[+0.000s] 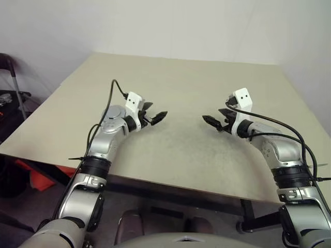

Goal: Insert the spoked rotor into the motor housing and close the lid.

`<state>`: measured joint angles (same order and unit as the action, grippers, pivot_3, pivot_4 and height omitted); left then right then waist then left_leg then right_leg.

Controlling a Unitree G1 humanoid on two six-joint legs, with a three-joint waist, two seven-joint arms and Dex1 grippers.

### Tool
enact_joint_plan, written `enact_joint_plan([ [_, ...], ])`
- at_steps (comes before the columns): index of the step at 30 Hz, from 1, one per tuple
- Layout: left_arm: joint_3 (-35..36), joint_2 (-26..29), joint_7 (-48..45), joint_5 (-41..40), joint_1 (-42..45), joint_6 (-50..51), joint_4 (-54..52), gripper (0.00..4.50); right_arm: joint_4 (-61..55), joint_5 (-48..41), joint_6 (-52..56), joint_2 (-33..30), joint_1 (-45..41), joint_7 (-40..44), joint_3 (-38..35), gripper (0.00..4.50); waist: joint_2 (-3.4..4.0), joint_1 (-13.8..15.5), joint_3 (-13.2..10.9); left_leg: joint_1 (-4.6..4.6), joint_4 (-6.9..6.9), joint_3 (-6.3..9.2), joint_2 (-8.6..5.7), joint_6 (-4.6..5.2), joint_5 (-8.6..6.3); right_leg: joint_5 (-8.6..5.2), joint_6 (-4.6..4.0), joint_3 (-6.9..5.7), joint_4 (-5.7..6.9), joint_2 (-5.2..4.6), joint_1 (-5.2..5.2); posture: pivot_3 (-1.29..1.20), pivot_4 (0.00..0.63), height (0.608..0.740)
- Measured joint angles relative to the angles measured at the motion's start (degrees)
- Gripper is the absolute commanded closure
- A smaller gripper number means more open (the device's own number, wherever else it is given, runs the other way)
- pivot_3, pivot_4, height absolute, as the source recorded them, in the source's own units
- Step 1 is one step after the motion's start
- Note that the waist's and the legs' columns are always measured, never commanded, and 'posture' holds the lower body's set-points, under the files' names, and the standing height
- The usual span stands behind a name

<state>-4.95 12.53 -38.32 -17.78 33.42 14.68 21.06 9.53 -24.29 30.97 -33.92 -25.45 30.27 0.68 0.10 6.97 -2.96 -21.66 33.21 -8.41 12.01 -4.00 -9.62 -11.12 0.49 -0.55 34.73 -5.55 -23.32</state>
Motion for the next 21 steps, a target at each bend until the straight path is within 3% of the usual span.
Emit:
enact_joint_plan([
  [21,-0.1,-1.2,-0.4,3.1,-1.0,-0.5,-1.8,0.01,2.6,7.6,-4.7,2.8,0.6,-0.7,-2.3,0.00,0.04,0.0,0.0,0.04,0.02,-0.07,-0.02,0.52,-0.14,0.00,-0.08,0.01,-0.01,0.00,0.01,0.00,0.000,0.740],
])
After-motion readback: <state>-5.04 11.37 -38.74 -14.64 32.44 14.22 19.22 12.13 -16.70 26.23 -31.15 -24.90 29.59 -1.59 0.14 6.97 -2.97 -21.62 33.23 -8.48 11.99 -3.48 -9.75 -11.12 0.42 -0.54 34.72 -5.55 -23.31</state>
